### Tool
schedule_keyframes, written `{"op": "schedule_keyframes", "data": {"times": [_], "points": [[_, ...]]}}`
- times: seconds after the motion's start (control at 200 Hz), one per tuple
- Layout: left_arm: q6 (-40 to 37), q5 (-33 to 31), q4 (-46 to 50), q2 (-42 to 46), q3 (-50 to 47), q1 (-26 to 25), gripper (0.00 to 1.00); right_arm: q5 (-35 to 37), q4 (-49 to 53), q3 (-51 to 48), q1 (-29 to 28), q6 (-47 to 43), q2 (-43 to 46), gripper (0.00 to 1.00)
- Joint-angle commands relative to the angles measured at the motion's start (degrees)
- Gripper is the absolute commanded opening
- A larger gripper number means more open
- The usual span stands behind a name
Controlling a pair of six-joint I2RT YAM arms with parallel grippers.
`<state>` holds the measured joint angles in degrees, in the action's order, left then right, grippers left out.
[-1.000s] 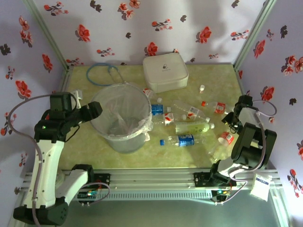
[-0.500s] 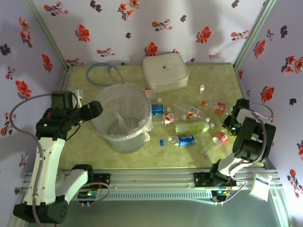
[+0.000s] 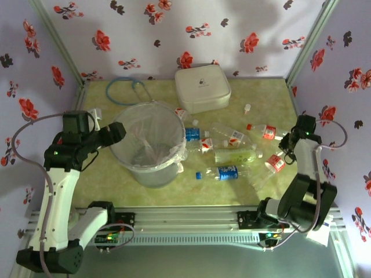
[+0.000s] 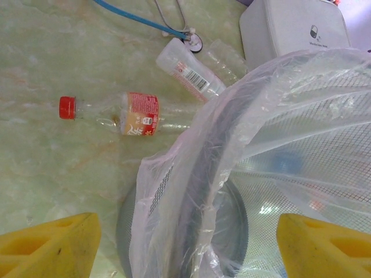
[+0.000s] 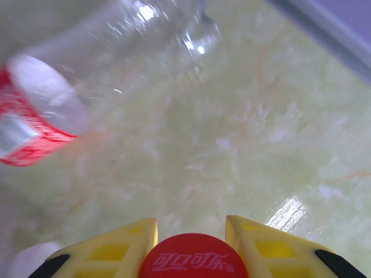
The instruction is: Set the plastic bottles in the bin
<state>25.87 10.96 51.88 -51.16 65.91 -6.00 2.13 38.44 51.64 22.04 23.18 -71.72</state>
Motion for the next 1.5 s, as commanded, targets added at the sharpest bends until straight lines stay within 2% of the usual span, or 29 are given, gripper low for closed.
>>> {"op": "schedule_keyframes", "data": {"times": [0.0,0.17,0.345,0.515,0.615,0.82,0.9,1.145,1.285,1.495], "points": [[-0.2,-0.3,-0.1,0.3,2.1,-0.6,0.81,-4.3,6.2,5.0,0.2,0.3,6.6,0.1],[-1.2,-0.1,-0.3,1.2,2.9,-1.0,0.81,-17.8,1.4,10.2,-2.8,6.1,15.3,0.04],[-1.3,0.7,-1.4,-0.3,2.0,-2.8,0.81,-21.9,-18.2,14.9,-15.4,14.5,18.7,0.01],[-1.2,0.7,-2.5,-0.4,0.2,-3.7,0.81,-27.0,-33.6,23.0,-25.4,20.0,13.3,0.0],[-1.3,0.3,-2.6,-0.5,-0.2,-4.0,0.8,-26.6,-37.0,27.9,-34.2,18.0,8.6,0.0],[-1.3,-0.3,-3.2,-1.3,0.6,-4.3,0.79,-22.1,-37.1,36.7,-53.9,6.3,-1.9,0.0],[-1.3,-0.3,-3.1,-1.9,1.0,-4.4,0.74,-21.7,-36.3,39.8,-58.8,2.1,-6.2,0.0],[-1.5,-1.3,-2.7,-2.6,-0.8,-4.5,0.58,-22.3,-36.9,44.9,-62.1,0.5,-12.0,0.0],[-1.2,-1.4,-3.8,-2.8,-1.7,-4.5,0.39,-22.3,-36.3,49.1,-62.4,-0.6,-13.2,0.0],[-0.6,-1.5,-5.0,-3.1,-2.5,-4.6,0.23,-22.4,-36.9,51.1,-63.8,-0.7,-15.3,0.0]]}}
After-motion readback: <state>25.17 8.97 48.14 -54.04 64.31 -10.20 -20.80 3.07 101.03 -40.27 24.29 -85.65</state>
